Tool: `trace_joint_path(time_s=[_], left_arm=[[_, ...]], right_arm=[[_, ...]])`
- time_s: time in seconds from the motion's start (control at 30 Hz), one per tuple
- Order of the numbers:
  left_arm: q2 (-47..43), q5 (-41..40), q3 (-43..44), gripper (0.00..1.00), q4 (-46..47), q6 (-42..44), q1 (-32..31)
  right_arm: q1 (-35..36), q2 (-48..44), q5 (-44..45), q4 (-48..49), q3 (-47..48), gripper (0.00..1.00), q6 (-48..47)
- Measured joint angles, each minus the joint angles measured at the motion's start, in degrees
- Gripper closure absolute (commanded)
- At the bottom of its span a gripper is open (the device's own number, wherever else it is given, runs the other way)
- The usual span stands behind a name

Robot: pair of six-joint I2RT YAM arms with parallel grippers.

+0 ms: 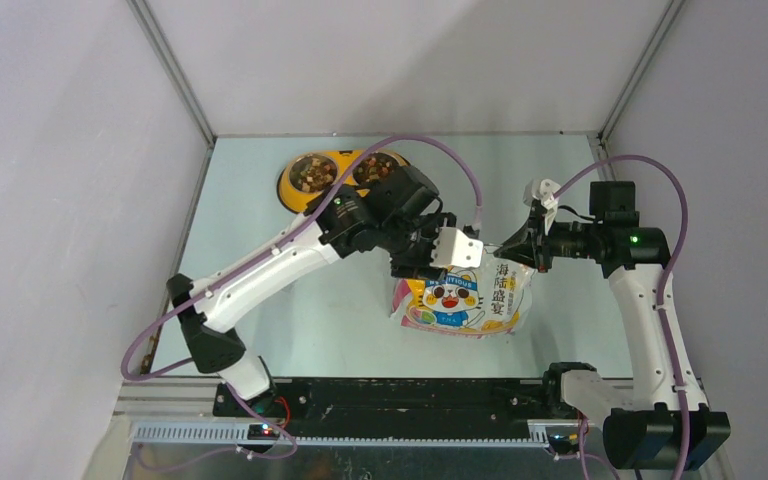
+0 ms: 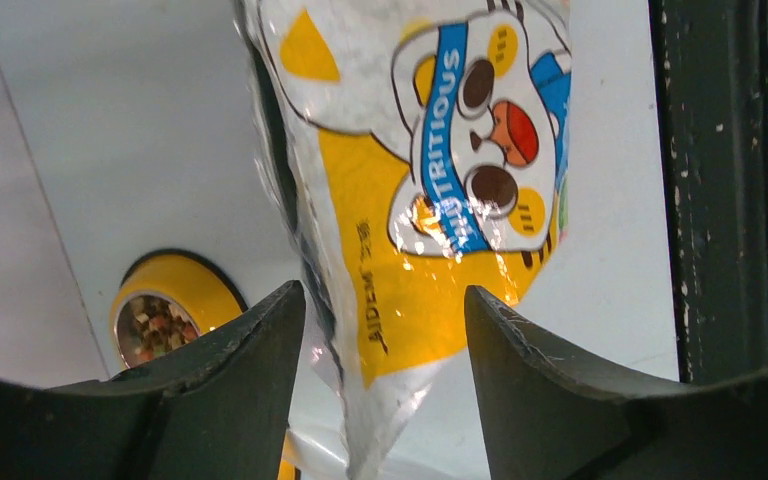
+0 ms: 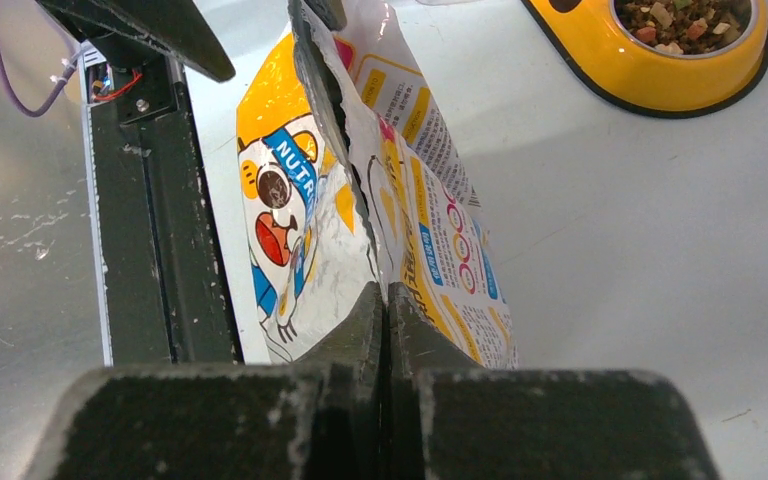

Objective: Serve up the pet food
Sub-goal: Close the pet food bag at the center of the board.

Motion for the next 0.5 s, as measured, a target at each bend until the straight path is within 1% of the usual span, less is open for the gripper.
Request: trace_joint_path(time_s=[0.1, 0.17, 0.2, 0.23, 0.27, 0.3, 0.33, 0.37, 0.43, 0.5], left_arm=[[2.19, 0.81, 2.51, 0.37, 1.11, -0.48, -0.55], [3.58, 0.81, 3.87, 0.44, 1.81, -0.59, -0.98], [4.15, 0.79, 4.20, 0.50, 2.27, -0.85, -1.22], [4.72, 0.81, 4.46, 0.53, 2.62, -0.87, -1.53], [5.29, 0.76, 4.50, 0.60, 2.89, -0.98, -1.81], [5.75, 0.74, 4.52, 0.64, 3.04, -0.98, -2.03], [6.10, 0.63, 4.55, 0.72, 3.08, -1.11, -2.16], [6.47, 0.59, 4.55, 0.76, 3.30, -0.98, -2.27], [6.88, 0.42, 4.55, 0.94, 3.78, -1.11, -2.29], [6.93, -0.04, 4.55, 0.99, 4.28, -1.20, -2.29]], right_arm=[[0.00, 0.00, 0.00, 0.07, 0.00, 1.00, 0.35], [0.00, 0.00, 0.00, 0.07, 0.00, 1.00, 0.44], [0.00, 0.00, 0.00, 0.07, 0.00, 1.00, 0.44], [0.00, 0.00, 0.00, 0.07, 0.00, 1.00, 0.44], [0.00, 0.00, 0.02, 0.04, 0.00, 1.00, 0.44], [0.00, 0.00, 0.02, 0.02, 0.00, 1.00, 0.44], [0.00, 0.00, 0.04, 0.02, 0.00, 1.00, 0.44], [0.00, 0.00, 0.04, -0.04, 0.00, 1.00, 0.44], [0.00, 0.00, 0.02, -0.22, 0.00, 1.00, 0.42], [0.00, 0.00, 0.00, -0.42, 0.00, 1.00, 0.42]])
